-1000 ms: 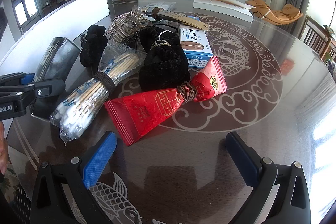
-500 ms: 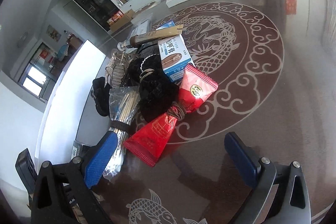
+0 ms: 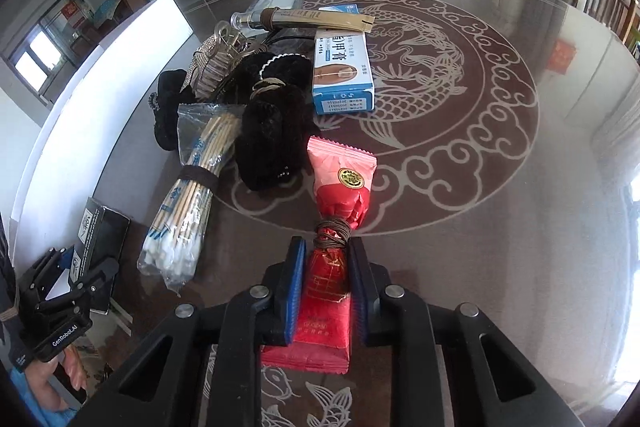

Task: Organize objects
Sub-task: 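Grasp the red snack packet with the right gripper while the left holds the black box, then carry the black box and red packet into the cardboard box and release both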

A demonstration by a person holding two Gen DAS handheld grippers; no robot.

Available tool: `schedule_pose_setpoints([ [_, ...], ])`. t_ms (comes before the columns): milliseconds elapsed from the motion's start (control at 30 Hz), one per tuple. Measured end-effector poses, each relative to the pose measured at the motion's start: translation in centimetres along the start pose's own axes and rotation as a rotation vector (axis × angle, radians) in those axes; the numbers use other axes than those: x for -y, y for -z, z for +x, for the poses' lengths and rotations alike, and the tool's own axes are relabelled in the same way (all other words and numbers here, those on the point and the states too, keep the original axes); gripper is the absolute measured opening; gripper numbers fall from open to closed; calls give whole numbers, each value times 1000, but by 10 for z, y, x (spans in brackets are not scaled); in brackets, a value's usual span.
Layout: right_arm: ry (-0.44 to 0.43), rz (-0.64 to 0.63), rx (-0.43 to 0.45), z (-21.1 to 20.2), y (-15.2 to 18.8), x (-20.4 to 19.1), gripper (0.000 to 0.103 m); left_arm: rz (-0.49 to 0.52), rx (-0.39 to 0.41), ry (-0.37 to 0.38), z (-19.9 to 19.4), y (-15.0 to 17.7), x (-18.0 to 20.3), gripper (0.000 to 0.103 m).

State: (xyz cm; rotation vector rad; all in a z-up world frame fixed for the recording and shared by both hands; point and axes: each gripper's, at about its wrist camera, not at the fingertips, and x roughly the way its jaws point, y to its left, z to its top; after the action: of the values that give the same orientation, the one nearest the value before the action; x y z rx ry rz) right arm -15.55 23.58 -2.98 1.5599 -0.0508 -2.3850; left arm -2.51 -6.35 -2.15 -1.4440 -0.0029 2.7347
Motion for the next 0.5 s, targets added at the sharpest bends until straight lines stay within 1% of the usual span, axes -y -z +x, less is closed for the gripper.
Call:
schedule_pose_setpoints([
  [67, 18, -21, -7, 1, -2, 1, 38, -9, 3, -4, 0, 0, 1, 58],
  [133, 59, -92, -30, 5, -3, -10, 38, -5, -3, -6, 0, -1, 1, 58],
  [167, 78, -131, -38, 6, -3, -16, 27, -6, -3, 1, 0, -1, 0, 58],
  [200, 74, -155, -37, 4, -1, -20, 22, -14, -1, 15, -2, 0, -1, 58],
  [233, 69, -168, -30, 2, 0, -22, 22, -35, 4, 41, -5, 1, -4, 58],
  [300, 67, -176, 7, -12, 4, -25, 20, -75, 42, 90, -16, 3, -10, 58],
  [367, 32, -159, 44, -29, 2, -25, 19, -103, 79, 122, -31, 2, -12, 58],
  [400, 15, -154, 65, -38, 0, -27, 3, -120, 98, 143, -40, 0, -14, 58],
  [433, -4, -151, 87, -47, -4, -30, 1, -140, 117, 168, -51, -2, -15, 58],
  [500, -20, -178, 126, -64, -12, -43, 1, -174, 170, 210, -75, -9, -21, 58],
])
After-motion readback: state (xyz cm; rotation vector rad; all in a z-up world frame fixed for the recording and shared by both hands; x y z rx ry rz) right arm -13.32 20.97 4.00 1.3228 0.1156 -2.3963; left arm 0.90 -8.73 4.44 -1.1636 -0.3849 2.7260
